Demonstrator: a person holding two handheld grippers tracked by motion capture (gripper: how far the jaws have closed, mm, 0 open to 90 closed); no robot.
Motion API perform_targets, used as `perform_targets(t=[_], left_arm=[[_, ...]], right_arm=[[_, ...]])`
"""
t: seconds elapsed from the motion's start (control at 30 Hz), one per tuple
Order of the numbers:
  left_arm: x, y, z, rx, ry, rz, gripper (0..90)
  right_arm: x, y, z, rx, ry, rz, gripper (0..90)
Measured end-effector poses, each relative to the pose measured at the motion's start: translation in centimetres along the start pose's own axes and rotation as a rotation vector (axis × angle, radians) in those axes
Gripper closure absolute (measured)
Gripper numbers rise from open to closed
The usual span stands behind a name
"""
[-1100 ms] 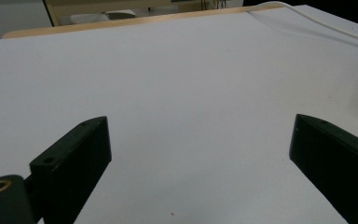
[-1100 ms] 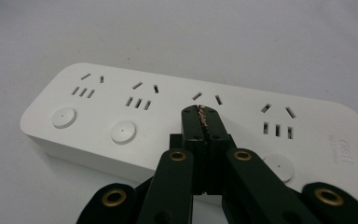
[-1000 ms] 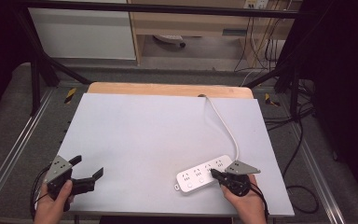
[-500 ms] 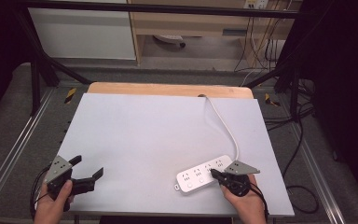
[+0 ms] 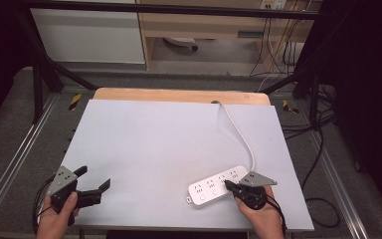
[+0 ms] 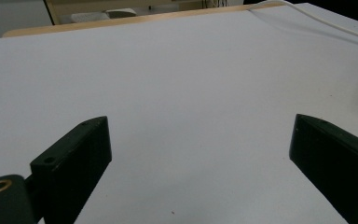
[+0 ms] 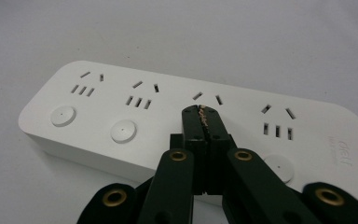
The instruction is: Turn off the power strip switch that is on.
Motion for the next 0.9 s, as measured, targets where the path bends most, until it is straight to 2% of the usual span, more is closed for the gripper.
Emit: perform_targets(t=[0.43, 0.9], left_arm=[[0.02, 0.02, -0.03, -0.003, 0.002, 0.0, 5.4], [-0.03, 0.01, -0.05, -0.004, 0.003, 0.002, 5.3]], right_arm=[[-0.01, 0.03, 0.04, -0.004, 0.003, 0.005, 90.0], [-0.01, 0.08, 0.03, -0.013, -0.016, 0.0, 90.0]])
Point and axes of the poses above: each handheld gripper's, and its own axes: y roughly forward along the jaws, z roughly out of its top, x roughly to its right, the point moved 6 cm from there along y, roughly forward along the jaws, and after that the axes turned 4 degrees about -y, right-handed, at the moved point
